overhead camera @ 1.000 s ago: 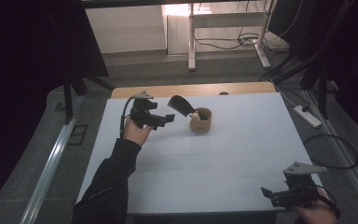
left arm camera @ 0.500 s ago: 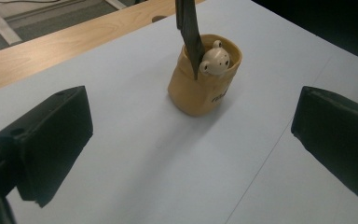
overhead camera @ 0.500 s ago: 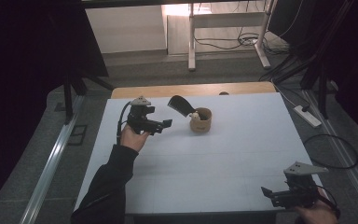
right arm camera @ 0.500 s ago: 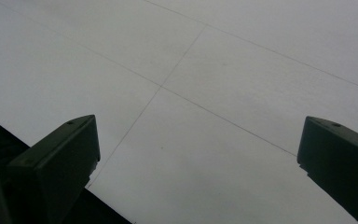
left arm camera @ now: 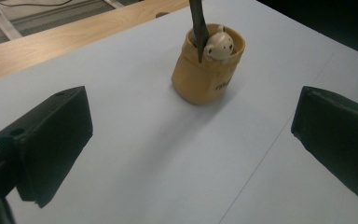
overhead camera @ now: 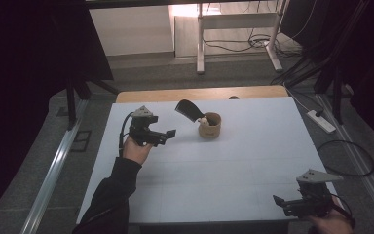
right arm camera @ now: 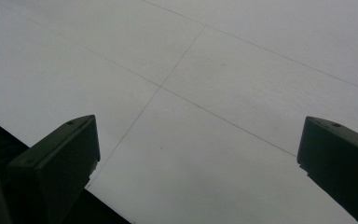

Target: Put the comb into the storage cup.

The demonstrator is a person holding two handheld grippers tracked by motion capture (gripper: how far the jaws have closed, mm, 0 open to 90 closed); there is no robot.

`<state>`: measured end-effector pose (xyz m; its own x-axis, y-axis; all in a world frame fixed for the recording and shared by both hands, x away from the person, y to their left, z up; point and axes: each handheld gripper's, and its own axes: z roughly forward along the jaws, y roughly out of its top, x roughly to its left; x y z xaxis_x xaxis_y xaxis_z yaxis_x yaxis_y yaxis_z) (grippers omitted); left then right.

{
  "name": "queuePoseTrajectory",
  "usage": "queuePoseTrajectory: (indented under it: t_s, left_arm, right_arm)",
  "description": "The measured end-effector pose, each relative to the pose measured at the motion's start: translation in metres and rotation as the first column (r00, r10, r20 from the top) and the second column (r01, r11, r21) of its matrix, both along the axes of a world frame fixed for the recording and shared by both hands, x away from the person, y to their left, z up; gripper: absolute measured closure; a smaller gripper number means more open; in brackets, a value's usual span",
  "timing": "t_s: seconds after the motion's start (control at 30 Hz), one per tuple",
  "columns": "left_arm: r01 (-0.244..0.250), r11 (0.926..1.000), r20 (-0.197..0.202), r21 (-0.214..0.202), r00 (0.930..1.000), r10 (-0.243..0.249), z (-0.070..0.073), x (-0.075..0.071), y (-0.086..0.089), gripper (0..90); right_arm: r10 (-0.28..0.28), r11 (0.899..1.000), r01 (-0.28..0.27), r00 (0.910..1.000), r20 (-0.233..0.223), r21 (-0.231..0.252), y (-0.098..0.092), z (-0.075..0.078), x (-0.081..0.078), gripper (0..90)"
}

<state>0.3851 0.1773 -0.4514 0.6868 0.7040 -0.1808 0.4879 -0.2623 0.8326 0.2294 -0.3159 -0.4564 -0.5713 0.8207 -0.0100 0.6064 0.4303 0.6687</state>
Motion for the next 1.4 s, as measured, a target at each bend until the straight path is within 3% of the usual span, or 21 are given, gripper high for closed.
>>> queuePoseTrajectory:
  t_s: [0.37, 0.57, 1.1, 1.4]
  left_arm:
    - [0.009, 1.0000, 0.013, 0.001, 0.9999, -0.009, -0.008, -0.015, 0.003, 0.0]
    - [0.012, 0.9997, 0.022, 0.022, 0.9997, -0.013, -0.008, -0.025, 0.004, 0.0]
    - [-0.028, 0.9995, 0.014, -0.013, 0.9995, 0.028, -0.007, -0.060, 0.020, 0.0]
    - [-0.036, 0.9993, 0.014, -0.003, 0.9993, 0.036, -0.008, -0.080, 0.027, 0.0]
  right_arm:
    - [0.007, 1.000, -0.007, 1.0000, 0.000, 0.001, 0.000, 0.000, 0.000, 0.0]
    - [0.008, 1.000, -0.008, 1.0000, 0.000, 0.001, 0.000, 0.000, 0.000, 0.0]
    - [0.011, 1.000, -0.011, 0.9999, -0.003, -0.003, 0.001, 0.000, 0.000, 0.0]
    - [0.013, 1.000, -0.013, 0.9999, -0.006, -0.006, 0.002, 0.000, 0.000, 0.0]
